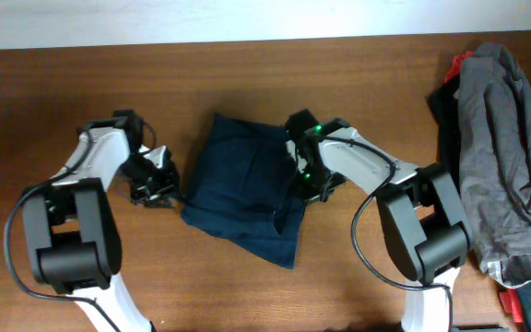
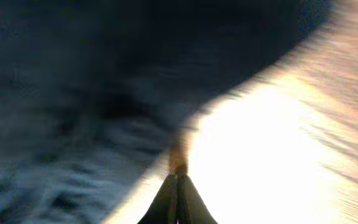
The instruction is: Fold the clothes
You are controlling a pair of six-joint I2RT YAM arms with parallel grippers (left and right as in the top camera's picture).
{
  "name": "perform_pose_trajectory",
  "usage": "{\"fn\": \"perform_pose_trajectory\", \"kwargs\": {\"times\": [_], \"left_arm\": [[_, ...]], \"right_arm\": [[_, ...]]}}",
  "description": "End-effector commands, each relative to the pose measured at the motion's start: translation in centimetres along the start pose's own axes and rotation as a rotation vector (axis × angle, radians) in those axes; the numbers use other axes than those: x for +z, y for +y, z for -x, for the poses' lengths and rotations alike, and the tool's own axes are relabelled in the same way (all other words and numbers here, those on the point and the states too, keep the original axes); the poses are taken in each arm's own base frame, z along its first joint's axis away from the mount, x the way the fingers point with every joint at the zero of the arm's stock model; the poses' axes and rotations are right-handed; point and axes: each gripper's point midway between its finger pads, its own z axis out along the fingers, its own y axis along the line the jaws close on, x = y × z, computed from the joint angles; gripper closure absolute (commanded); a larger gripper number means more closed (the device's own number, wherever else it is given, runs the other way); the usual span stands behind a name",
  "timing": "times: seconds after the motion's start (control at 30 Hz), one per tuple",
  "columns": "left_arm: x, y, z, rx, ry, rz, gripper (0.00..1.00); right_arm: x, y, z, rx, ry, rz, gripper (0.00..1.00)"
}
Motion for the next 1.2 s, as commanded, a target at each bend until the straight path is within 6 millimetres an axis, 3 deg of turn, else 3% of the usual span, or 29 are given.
{"fn": "perform_pose_trajectory", "kwargs": {"times": [0.0, 0.07, 0.13, 0.2, 0.3, 0.5, 0.7, 0.73, 0.83, 0.93, 1.03, 1.17], "left_arm": [[-2.4, -2.2, 1.0, 0.106, -0.089, -0.154, 0.36], [-3.1, -2.6, 2.1, 0.141, -0.147, -0.187, 0.21], [-3.4, -3.2, 3.1, 0.202, -0.196, -0.212, 0.07], [-3.4, -4.0, 4.1, 0.264, -0.238, -0.235, 0.04], [-3.2, -5.3, 5.2, 0.343, -0.287, -0.242, 0.02], [-1.8, -7.7, 5.0, 0.428, -0.27, -0.239, 0.04], [-0.1, -9.9, 4.3, 0.512, -0.244, -0.235, 0.11], [0.3, -10.1, 4.2, 0.516, -0.233, -0.234, 0.18], [0.9, -9.8, 4.2, 0.486, -0.218, -0.21, 0.71], [0.7, -8.4, 4.9, 0.404, -0.231, -0.168, 0.99], [-0.2, -6.1, 5.5, 0.328, -0.242, -0.152, 0.99], [-1.8, 0.1, 5.9, 0.17, -0.245, -0.081, 0.99]], "right_arm": [[-2.5, -1.2, 0.2, 0.028, -0.065, -0.07, 0.96], [-3.5, -1.2, 0.4, 0.054, -0.096, -0.067, 0.93], [-4.7, -0.9, 0.9, 0.072, -0.142, -0.05, 0.82], [-5.7, -0.4, 1.5, 0.069, -0.189, -0.02, 0.68], [-7.4, 0.3, 2.3, 0.065, -0.253, 0.017, 0.56], [-9.4, 0.6, 2.4, 0.06, -0.309, 0.04, 0.55], [-9.9, 0.8, 2.4, 0.059, -0.322, 0.051, 0.54], [-9.9, 0.8, 2.4, 0.059, -0.321, 0.051, 0.54], [-9.9, 1.0, 2.3, 0.057, -0.318, 0.061, 0.54], [-9.8, 1.1, 2.2, 0.057, -0.312, 0.067, 0.54], [-9.8, 1.1, 2.1, 0.056, -0.311, 0.068, 0.53], [-9.9, 1.1, 2.1, 0.057, -0.311, 0.067, 0.53]]}}
